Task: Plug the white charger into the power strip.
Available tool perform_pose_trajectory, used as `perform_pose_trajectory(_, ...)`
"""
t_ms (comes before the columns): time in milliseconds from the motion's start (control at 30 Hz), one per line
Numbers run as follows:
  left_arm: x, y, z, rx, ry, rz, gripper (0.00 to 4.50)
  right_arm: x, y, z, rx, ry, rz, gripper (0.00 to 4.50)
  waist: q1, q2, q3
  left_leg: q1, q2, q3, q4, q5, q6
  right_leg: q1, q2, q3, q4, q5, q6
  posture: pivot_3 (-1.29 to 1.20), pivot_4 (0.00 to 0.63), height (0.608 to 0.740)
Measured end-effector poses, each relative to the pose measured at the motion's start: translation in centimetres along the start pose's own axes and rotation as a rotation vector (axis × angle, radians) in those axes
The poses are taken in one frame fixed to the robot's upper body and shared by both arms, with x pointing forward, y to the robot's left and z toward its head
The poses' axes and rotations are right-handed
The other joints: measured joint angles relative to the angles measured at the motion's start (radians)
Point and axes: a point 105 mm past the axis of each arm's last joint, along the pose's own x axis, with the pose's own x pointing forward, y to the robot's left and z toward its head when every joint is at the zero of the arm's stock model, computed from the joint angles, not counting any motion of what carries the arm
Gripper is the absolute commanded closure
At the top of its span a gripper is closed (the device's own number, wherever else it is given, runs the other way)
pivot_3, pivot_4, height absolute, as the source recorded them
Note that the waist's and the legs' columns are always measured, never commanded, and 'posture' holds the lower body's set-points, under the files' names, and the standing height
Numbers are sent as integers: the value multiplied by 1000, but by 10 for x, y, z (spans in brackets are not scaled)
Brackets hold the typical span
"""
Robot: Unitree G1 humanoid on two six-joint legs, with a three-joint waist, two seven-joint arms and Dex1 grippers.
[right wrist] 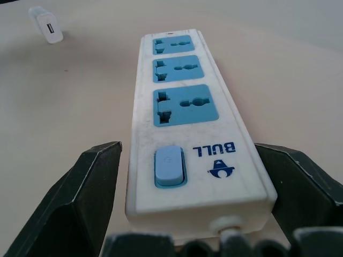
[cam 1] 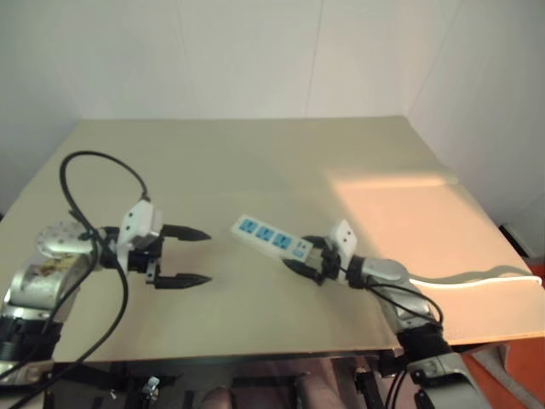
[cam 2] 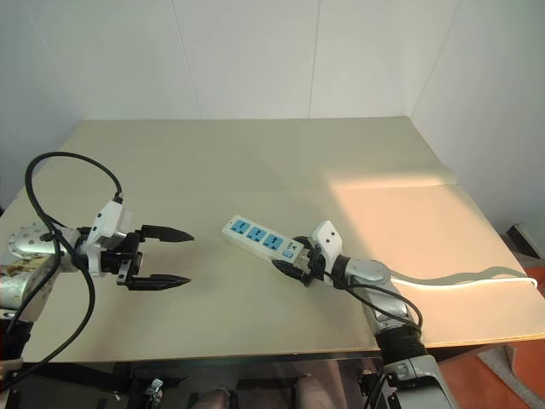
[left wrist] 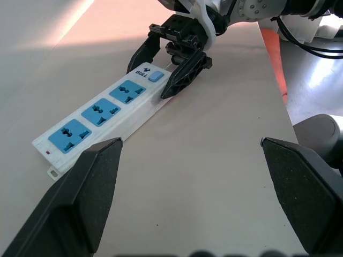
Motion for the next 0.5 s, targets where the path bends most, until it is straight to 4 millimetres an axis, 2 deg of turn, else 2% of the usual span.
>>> perform_pose_trajectory(100, 0, 0, 0, 3, 0, 0, 0, 3, -2, -9, 9, 23, 13, 66, 0, 0, 0, 0, 0, 0, 0, 0, 0, 0, 0, 0, 0, 0, 0, 0, 150, 740)
perform_pose_trajectory(333, -2, -1, -1, 1, 8, 7, 0, 9, 3, -10, -9, -10, 44, 66, -4, 0, 0, 2, 1, 0, 0, 0, 0, 1, 1, 0, 1, 1, -1, 0, 150, 740)
perform_pose_trajectory(433, -6, 0, 1, 7, 16, 18, 0, 11, 3, -12, -10, -31, 45, 613, -7, -1, -1, 3, 2, 0, 0, 0, 0, 1, 2, 0, 1, 0, 0, 0, 150, 740)
perform_pose_trajectory(467, -7, 0, 1, 9, 20, 21, 0, 12, 4, -12, -13, -39, 49, 946, -8, -2, -1, 4, 2, 0, 0, 0, 0, 2, 2, 0, 1, 0, 0, 0, 150, 740)
perform_pose_trajectory(500, -8, 0, 1, 10, 24, 22, 0, 13, 4, -13, -10, -47, 51, 1047, -9, -2, -1, 4, 2, 0, 0, 0, 0, 2, 2, 0, 1, -1, 1, 0, 150, 740)
